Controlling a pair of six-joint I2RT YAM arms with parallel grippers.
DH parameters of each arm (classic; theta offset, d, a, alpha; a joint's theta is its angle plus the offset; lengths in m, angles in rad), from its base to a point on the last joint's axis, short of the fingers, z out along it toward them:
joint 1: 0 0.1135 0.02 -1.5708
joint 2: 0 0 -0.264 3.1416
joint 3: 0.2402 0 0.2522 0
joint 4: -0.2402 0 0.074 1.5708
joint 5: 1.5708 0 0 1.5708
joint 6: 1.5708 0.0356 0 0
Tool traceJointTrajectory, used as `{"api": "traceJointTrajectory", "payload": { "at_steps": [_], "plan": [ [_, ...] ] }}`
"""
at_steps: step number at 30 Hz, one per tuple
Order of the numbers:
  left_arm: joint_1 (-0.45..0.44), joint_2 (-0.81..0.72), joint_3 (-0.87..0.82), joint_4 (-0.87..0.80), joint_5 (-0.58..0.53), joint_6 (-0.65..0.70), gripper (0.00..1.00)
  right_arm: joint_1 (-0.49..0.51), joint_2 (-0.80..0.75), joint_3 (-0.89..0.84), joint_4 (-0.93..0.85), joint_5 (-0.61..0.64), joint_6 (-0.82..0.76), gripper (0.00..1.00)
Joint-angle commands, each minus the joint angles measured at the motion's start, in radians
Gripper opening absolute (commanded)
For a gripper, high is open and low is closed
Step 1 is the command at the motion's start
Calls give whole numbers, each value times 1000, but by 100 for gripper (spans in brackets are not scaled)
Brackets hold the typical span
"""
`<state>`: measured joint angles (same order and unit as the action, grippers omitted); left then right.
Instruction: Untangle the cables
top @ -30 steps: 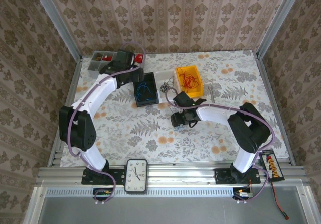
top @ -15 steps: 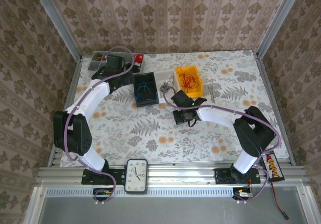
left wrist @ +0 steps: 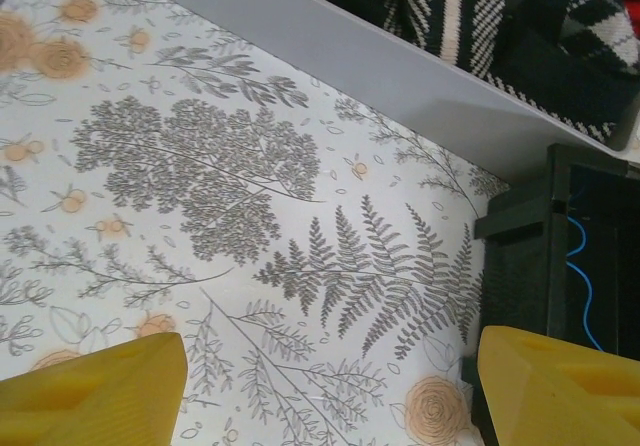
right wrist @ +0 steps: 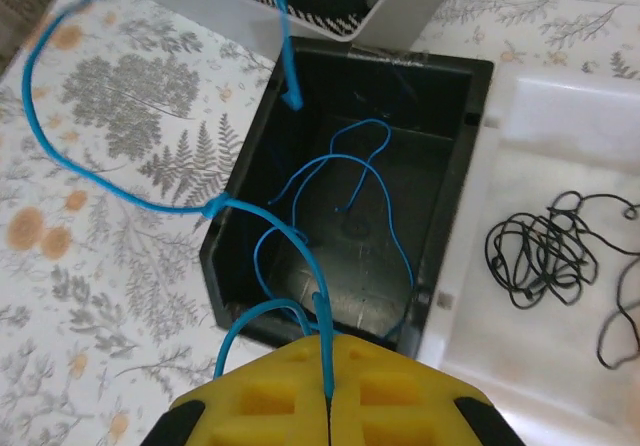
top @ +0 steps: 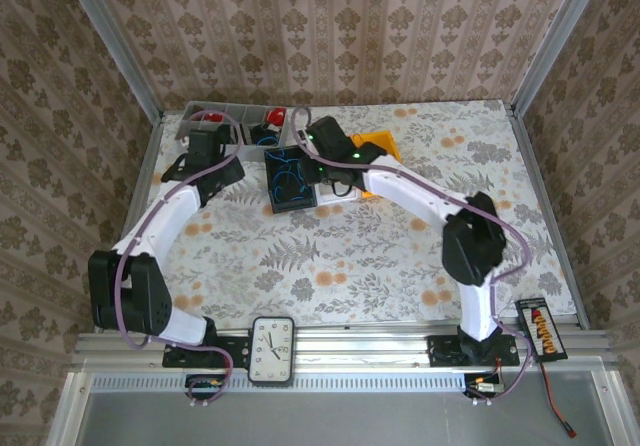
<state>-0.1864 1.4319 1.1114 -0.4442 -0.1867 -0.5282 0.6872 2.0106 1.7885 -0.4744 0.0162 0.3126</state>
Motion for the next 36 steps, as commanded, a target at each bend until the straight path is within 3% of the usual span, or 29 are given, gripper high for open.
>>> {"api": "traceJointTrajectory", "payload": {
  "at_steps": [1, 16, 17, 20, 22, 27, 30, 35, 36],
  "plan": [
    [26, -54, -22, -16, -30, -11, 77, -19, 120, 149, -128, 39, -10, 6],
    [68, -67, -38, -28, -23, 0, 77, -38, 338, 406, -217, 58, -13, 10],
    [68, -64, -37, -28, -21, 1, 77, -38, 346, 415, -215, 45, -14, 13],
    [68, -62, -40, -25, -25, 2, 78, -38, 341, 418, -177, 12, -28, 40],
    [68, -67, -52, -21, -34, 2, 78, -38, 305, 398, -146, 21, -44, 50],
    [68, -113, -113, 5, -87, 22, 80, -52, 94, 185, 2, 74, -61, 57],
    [68, -152, -173, 24, -196, 31, 100, -85, -91, -63, 117, 132, -26, 58],
    [67, -224, -293, 93, -416, 113, 100, -190, -431, -549, 288, 277, 22, 63],
    [67, -237, -320, 117, -463, 137, 100, -213, -506, -646, 317, 329, 17, 69]
  ]
}}
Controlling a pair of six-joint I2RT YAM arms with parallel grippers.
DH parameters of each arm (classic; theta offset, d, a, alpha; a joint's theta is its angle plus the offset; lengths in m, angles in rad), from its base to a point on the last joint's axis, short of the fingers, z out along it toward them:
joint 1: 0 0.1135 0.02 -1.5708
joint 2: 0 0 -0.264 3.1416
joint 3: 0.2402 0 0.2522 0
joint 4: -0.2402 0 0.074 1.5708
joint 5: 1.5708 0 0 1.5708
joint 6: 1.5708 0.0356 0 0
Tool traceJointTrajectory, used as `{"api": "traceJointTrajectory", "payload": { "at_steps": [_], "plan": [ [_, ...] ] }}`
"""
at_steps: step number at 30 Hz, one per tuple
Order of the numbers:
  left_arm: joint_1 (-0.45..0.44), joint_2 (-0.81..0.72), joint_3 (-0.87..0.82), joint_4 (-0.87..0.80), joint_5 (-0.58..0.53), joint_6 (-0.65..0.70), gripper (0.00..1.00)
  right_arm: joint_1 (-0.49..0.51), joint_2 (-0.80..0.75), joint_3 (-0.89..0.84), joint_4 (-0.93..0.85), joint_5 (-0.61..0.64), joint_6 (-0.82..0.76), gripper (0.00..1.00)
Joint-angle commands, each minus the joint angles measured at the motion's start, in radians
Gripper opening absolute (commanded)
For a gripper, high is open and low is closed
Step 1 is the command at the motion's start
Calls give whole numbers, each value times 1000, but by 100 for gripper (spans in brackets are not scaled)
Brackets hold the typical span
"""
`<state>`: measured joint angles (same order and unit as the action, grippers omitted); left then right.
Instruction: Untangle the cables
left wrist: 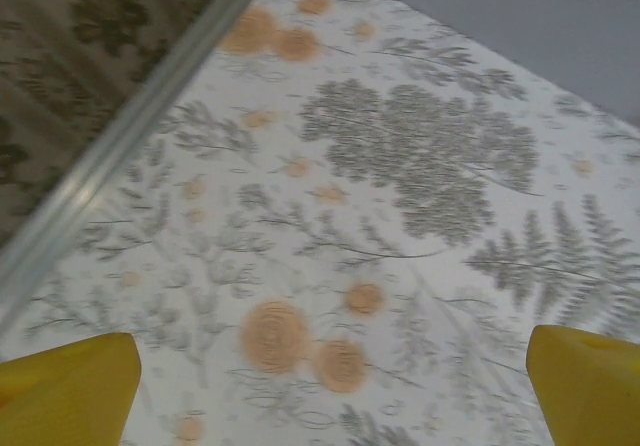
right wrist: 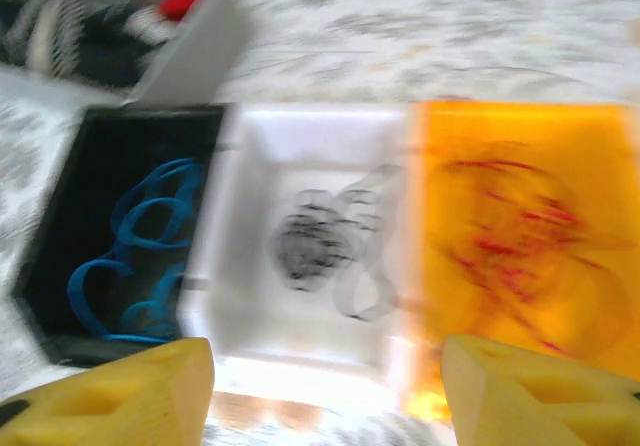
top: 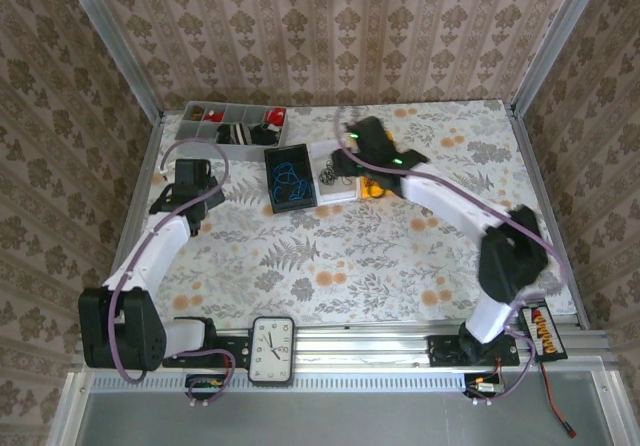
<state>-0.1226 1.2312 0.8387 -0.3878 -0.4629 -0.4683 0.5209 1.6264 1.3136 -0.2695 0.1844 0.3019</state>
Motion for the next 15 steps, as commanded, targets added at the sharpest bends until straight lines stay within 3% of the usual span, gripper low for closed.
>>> {"api": "traceJointTrajectory", "payload": {
  "at_steps": [1, 6, 11, 15],
  "plan": [
    [4, -47, -76, 88, -229, 102, 100, -71, -188, -258, 134, 210, 29, 76],
    [3, -31, -211, 331, -328, 276, 100, -149, -435, -654, 405, 440, -131, 100],
    [3, 89, -247, 500, -301, 321, 100, -223, -435, -829, 578, 555, -212, 100],
    [3, 150, -315, 763, -190, 376, 100, -275, -328, -949, 963, 545, -258, 100]
  ]
}}
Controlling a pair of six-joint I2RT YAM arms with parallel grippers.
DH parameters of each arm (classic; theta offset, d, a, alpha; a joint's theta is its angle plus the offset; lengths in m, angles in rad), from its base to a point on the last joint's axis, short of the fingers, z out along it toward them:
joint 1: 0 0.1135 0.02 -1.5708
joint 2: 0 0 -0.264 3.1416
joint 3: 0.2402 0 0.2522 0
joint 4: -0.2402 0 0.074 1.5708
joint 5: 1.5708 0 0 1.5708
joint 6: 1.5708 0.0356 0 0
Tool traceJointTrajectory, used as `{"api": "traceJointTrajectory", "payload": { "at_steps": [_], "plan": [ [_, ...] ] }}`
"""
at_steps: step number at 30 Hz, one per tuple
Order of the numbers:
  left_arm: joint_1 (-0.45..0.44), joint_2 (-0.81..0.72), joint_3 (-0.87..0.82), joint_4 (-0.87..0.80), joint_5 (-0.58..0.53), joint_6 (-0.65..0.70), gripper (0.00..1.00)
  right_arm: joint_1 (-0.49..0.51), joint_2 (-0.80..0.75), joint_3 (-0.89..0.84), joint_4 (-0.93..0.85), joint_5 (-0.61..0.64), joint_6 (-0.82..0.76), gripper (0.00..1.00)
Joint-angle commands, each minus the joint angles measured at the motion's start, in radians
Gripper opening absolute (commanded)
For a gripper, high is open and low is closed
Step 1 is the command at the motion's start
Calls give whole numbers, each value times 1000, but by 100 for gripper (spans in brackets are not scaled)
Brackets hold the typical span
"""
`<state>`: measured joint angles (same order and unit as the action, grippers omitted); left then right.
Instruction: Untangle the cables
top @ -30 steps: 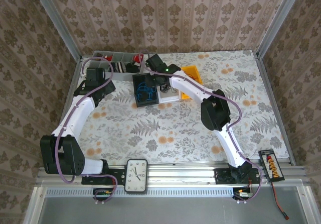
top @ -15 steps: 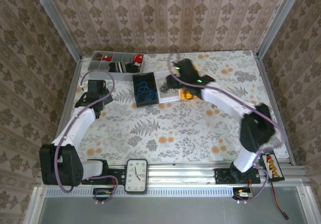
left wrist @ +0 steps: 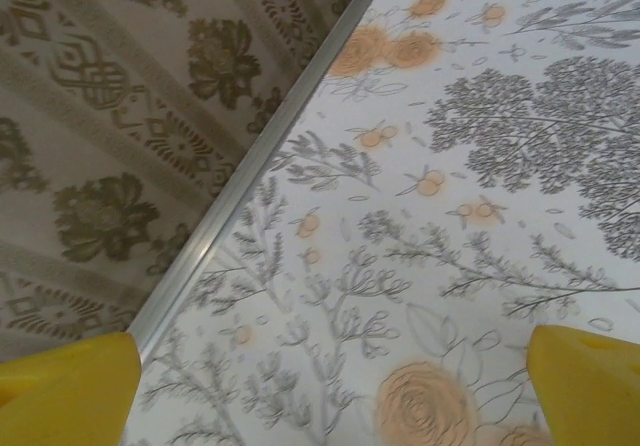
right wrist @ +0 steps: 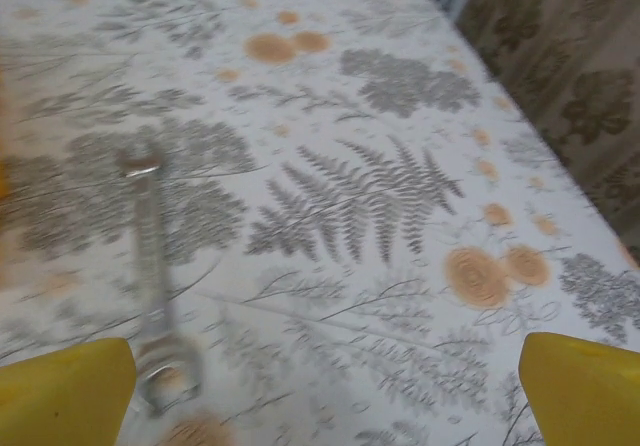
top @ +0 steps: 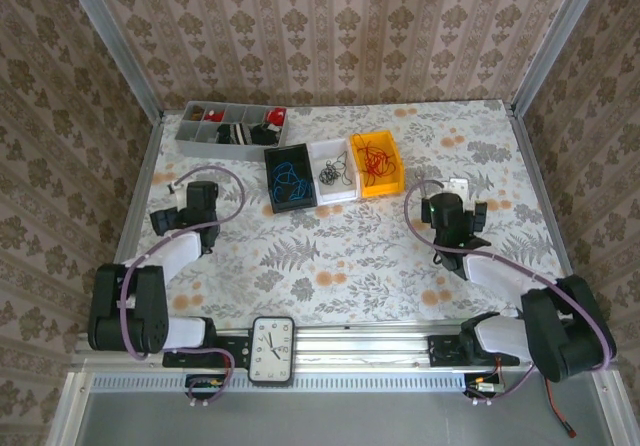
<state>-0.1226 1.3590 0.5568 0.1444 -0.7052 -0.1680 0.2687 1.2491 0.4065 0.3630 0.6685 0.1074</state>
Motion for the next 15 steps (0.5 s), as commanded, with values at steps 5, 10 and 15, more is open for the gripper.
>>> {"api": "traceJointTrajectory", "payload": {
  "at_steps": [5, 10, 15],
  "plan": [
    [23, 92, -39, 432, 220, 162, 100, -100, 236, -44, 593, -154, -112, 100],
    [26, 167, -54, 571, 309, 207, 100, -197, 237, -33, 507, -420, -69, 100],
    [39, 155, -92, 618, 389, 208, 100, -271, 295, -12, 540, -624, -57, 100]
  ]
}}
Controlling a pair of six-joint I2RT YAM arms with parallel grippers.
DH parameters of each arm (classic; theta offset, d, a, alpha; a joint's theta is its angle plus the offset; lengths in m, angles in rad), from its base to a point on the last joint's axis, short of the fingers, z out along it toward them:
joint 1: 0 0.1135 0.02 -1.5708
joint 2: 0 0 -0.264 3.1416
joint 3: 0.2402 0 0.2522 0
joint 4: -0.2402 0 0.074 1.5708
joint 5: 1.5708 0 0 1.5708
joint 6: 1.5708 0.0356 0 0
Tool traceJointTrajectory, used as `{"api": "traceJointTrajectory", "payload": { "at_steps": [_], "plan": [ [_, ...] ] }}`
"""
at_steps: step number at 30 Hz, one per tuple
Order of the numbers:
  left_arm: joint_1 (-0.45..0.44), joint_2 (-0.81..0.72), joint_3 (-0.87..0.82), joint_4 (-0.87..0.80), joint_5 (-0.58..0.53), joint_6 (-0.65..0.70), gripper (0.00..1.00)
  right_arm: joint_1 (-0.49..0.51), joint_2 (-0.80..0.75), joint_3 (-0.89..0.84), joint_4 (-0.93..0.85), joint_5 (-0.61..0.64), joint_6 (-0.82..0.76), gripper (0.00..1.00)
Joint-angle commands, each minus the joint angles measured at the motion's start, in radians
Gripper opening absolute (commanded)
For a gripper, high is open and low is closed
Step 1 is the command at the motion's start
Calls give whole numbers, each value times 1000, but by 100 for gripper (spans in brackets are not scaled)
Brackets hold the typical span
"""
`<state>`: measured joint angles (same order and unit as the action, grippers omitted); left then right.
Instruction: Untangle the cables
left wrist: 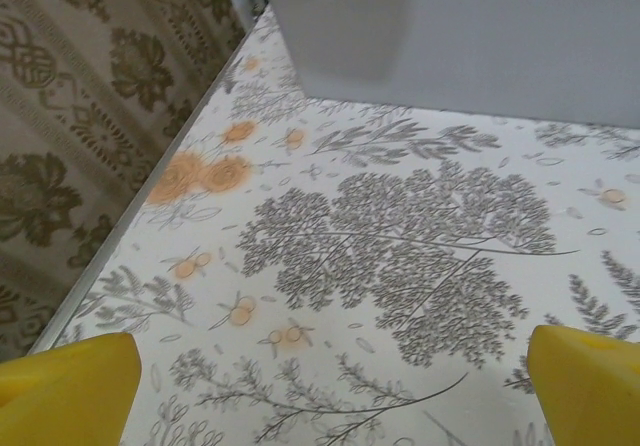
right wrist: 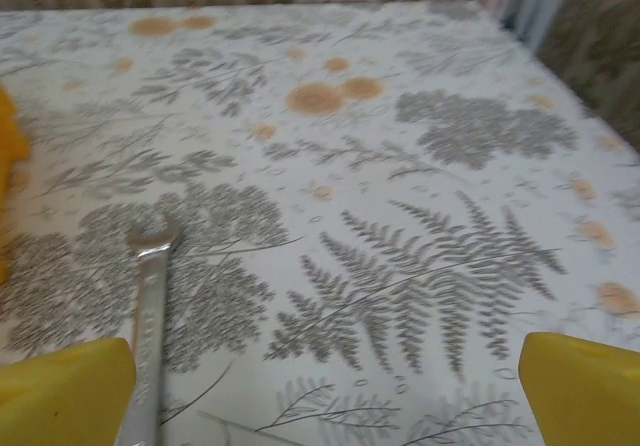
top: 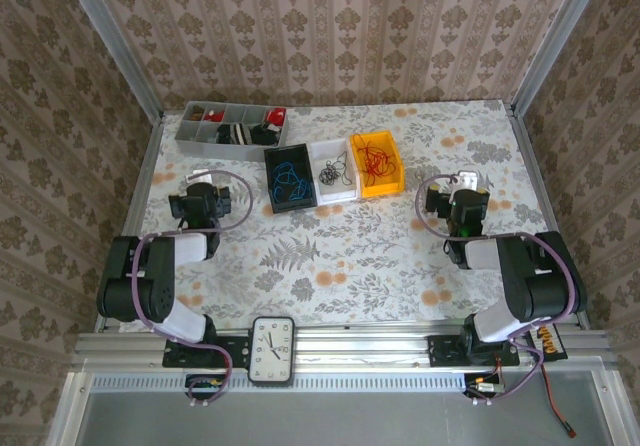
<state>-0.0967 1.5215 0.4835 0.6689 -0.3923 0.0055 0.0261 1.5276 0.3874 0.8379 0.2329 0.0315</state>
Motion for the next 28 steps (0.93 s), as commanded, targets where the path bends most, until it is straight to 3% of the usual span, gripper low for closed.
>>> {"api": "traceJointTrajectory", "payload": {
  "at_steps": [1, 3, 4, 6, 7, 9, 28],
  "plan": [
    [19, -10, -32, 112, 108, 31, 100, -32, 1, 15, 20, -191, 21, 100],
    [47, 3, -86, 194, 214, 20, 100, -32, 7, 14, 34, -194, 21, 100],
    [55, 54, -117, 343, 215, 44, 100, -32, -1, 16, 14, -193, 21, 100],
    [58, 16, -97, 229, 210, 8, 100, -29, 3, 17, 21, -187, 18, 100],
    [57, 41, -109, 300, 201, 32, 100, -20, 1, 20, 15, -163, 12, 100],
    [55, 25, -100, 244, 204, 17, 100, -1, 0, 17, 16, -124, 4, 100],
    [54, 32, -101, 268, 196, 29, 100, -9, 2, 23, 7, -157, 2, 100]
  ]
}}
